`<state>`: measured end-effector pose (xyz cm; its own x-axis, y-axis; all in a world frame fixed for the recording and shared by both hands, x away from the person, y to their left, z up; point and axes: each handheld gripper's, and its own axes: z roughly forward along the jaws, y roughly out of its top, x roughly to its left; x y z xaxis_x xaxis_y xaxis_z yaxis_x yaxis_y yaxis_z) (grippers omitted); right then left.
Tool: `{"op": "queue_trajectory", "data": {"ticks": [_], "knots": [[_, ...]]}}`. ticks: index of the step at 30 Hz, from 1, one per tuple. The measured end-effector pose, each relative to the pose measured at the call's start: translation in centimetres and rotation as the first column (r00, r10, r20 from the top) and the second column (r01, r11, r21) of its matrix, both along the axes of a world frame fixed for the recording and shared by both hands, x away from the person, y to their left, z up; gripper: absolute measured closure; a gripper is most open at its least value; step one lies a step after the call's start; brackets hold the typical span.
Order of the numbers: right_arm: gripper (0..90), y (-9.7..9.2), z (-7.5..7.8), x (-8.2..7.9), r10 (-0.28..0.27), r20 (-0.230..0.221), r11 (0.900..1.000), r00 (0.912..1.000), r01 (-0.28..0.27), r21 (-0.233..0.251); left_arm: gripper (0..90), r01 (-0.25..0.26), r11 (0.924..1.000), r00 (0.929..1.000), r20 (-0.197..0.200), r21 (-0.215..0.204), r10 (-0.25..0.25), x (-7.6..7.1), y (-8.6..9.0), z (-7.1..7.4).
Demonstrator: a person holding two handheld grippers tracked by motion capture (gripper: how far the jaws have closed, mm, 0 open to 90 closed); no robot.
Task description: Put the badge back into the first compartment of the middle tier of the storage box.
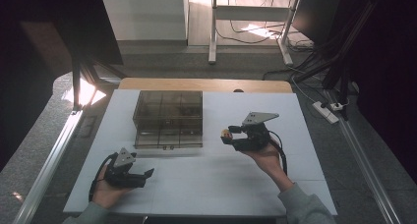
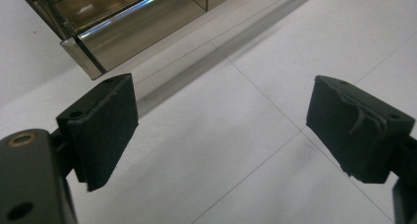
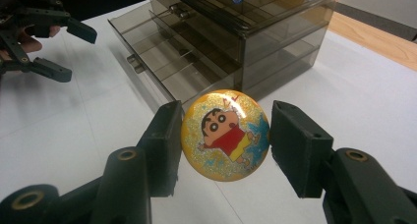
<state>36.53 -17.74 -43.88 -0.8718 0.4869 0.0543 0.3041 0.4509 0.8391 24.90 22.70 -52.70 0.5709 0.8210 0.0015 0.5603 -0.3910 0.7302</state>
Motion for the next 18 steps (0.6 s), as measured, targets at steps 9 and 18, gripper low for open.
{"op": "queue_trajectory", "data": {"ticks": [9,18], "knots": [[46.4,1.2,0.1,-0.2,0.028,0.003,0.9996,0.9996,-0.028,0.01,12.6,0.001,1.0,1.0,0.001,-0.001,-0.001,0.0,0.0,0.0],[46.4,2.2,0.1,-0.3,0.05,0.003,0.9987,0.9987,-0.05,0.012,12.6,0.001,1.0,1.0,0.001,-0.002,-0.001,0.0,0.0,0.0]]}}
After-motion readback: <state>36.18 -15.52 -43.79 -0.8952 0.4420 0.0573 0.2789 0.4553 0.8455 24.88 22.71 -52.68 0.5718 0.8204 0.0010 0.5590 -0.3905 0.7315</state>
